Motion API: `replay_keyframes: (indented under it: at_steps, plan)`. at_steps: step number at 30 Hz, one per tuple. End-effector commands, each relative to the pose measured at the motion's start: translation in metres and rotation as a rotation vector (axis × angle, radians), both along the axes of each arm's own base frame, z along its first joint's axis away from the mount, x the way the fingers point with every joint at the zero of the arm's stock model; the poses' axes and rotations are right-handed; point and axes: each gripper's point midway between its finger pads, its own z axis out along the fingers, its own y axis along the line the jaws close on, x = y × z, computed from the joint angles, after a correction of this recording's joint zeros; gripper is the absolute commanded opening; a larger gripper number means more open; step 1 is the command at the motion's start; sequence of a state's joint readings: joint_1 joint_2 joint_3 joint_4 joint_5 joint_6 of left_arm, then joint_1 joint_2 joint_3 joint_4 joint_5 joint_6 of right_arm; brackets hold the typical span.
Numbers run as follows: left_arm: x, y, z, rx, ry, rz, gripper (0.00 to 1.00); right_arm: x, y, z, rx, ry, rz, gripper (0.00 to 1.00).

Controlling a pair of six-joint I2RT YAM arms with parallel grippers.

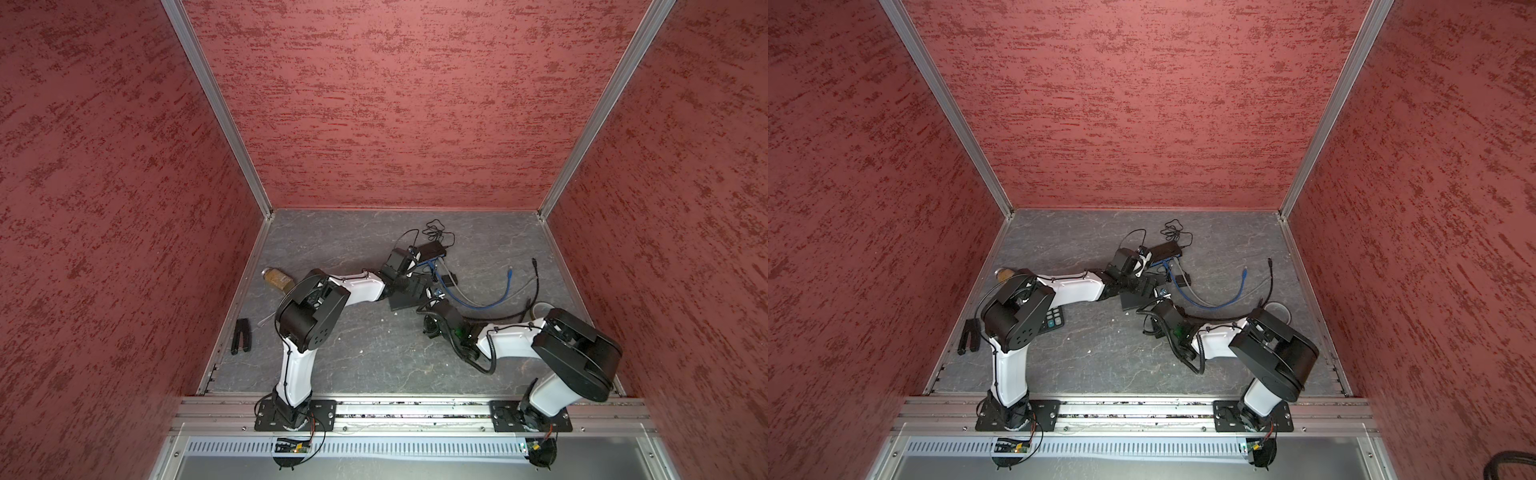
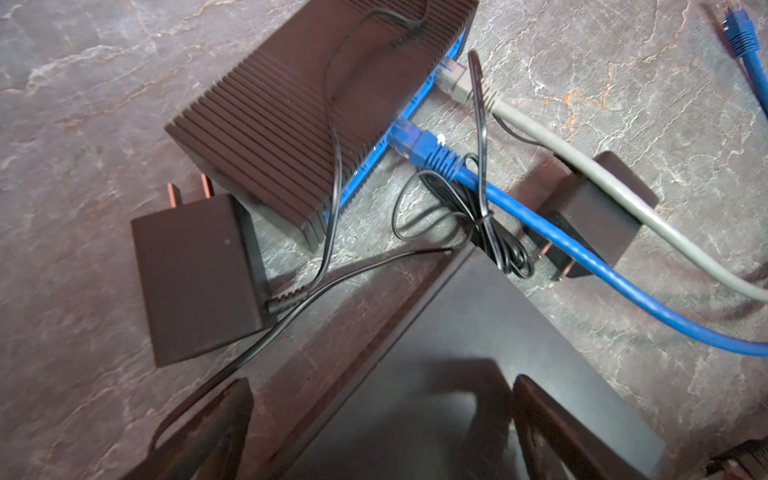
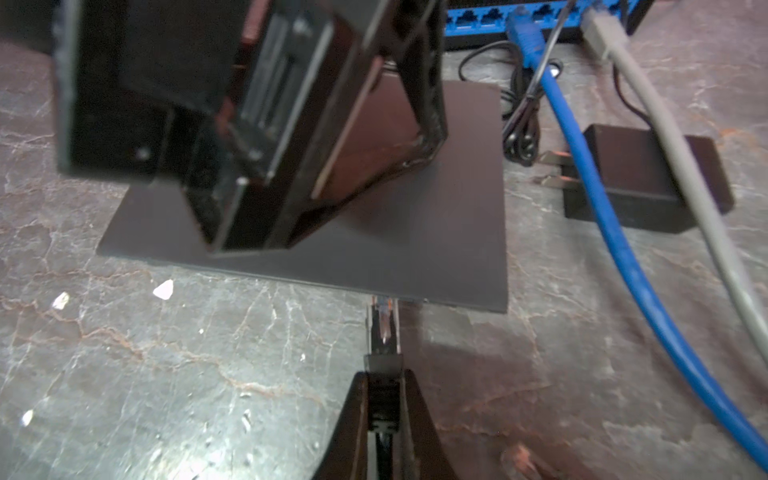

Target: Insert the plug into the switch port

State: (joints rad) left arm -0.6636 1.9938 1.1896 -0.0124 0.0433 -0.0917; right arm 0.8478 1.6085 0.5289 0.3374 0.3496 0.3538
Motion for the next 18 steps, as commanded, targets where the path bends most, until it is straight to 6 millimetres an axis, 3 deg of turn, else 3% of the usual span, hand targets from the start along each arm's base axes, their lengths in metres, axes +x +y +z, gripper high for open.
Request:
replay_keyframes:
  at_steps: [1, 7, 18]
  plan:
    - [-0.016, 0.0, -0.02, 0.023, 0.059, -0.011, 0.97, 0.019, 0.004, 0.025, 0.083, -0.091, -0.064, 0.06]
    - [-0.02, -0.002, -0.023, 0.021, 0.058, -0.025, 0.97, 0.022, 0.02, 0.031, 0.088, -0.123, 0.021, 0.06]
    - [-0.026, 0.0, -0.032, 0.038, 0.063, -0.049, 0.97, 0.033, 0.022, 0.027, 0.064, -0.138, 0.027, 0.06]
